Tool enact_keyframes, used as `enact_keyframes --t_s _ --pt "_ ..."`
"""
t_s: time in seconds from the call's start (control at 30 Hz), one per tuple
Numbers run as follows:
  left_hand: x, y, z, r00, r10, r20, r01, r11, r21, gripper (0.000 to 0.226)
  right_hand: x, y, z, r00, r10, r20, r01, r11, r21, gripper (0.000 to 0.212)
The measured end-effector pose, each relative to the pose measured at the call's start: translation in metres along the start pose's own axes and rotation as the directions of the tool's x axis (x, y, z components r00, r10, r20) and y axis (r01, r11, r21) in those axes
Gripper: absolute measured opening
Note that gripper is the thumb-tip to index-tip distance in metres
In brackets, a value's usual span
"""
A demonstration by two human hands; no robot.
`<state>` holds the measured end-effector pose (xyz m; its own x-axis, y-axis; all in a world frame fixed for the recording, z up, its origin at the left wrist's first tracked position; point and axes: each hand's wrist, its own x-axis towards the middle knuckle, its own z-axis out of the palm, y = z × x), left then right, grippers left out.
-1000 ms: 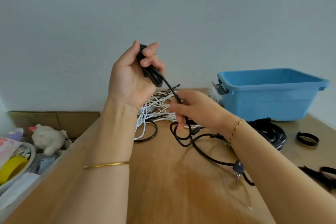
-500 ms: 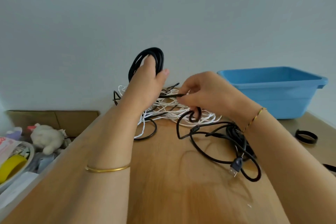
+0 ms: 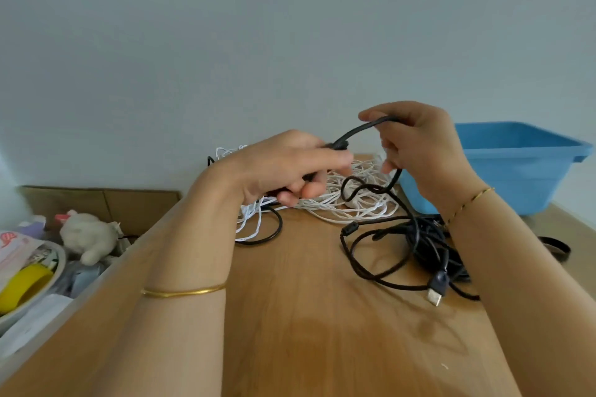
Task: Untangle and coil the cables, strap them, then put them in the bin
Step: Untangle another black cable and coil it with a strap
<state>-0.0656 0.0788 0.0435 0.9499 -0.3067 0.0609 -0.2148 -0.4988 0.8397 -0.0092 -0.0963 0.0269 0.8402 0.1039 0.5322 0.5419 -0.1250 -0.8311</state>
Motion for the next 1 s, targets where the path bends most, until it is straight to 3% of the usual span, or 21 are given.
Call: enact_keyframes --t_s 0.13,0.23,0.33,0.43,0.5,0.57,0.63,0.73,0.8,0.9,1.0 --pt "0.006 -0.006 -0.005 0.977 0.114 0.179 -0.005 0.858 -0.514 0.041 -0.002 0.012 0.014 0.992 0.072 0.1 -0.074 0.997 0.017 0.019" --pt "0.015 -0.009 -0.008 0.922 0.263 0.283 0.06 0.626 -0.777 0.045 -0.008 0.016 0.027 0.983 0.107 0.152 -0.102 0.994 -0.036 0.019" --pt "0.021 -0.013 -0.008 0.886 0.379 0.268 0.136 0.34 -0.93 0.047 -0.013 0.018 0.039 0.958 0.146 0.247 -0.129 0.988 -0.082 0.026" --pt "0.024 -0.018 -0.011 0.866 0.465 0.185 0.152 0.107 -0.983 0.049 -0.013 0.014 0.045 0.928 0.178 0.329 -0.138 0.98 -0.142 0.028" --pt "0.022 -0.013 -0.009 0.901 0.431 0.047 0.022 0.064 -0.998 0.051 -0.014 0.011 0.045 0.912 0.18 0.369 -0.118 0.976 -0.185 0.025" --pt "0.022 -0.006 -0.004 0.927 0.332 -0.175 -0.197 0.035 -0.98 0.054 -0.016 0.01 0.045 0.904 0.171 0.393 -0.09 0.972 -0.217 0.019" --pt "0.023 -0.002 -0.002 0.889 0.25 -0.383 -0.405 0.042 -0.913 0.042 -0.018 0.009 0.046 0.878 0.185 0.441 -0.091 0.97 -0.226 0.017" --pt "0.022 0.0 -0.005 0.83 0.15 -0.537 -0.552 0.089 -0.829 0.012 -0.023 0.005 0.05 0.825 0.198 0.529 -0.099 0.973 -0.21 0.014" --pt "0.023 -0.004 -0.006 0.773 0.087 -0.629 -0.625 0.274 -0.731 0.018 -0.027 0.0 0.053 0.809 0.195 0.554 -0.068 0.968 -0.241 0.013" --pt "0.028 -0.016 -0.003 0.635 0.158 -0.756 -0.629 0.673 -0.388 0.022 -0.028 -0.012 0.049 0.777 0.213 0.592 -0.019 0.948 -0.316 0.016" --pt "0.031 -0.021 0.0 0.578 0.262 -0.773 -0.567 0.81 -0.149 0.016 -0.024 -0.018 0.038 0.754 0.236 0.614 -0.068 0.956 -0.284 0.021"
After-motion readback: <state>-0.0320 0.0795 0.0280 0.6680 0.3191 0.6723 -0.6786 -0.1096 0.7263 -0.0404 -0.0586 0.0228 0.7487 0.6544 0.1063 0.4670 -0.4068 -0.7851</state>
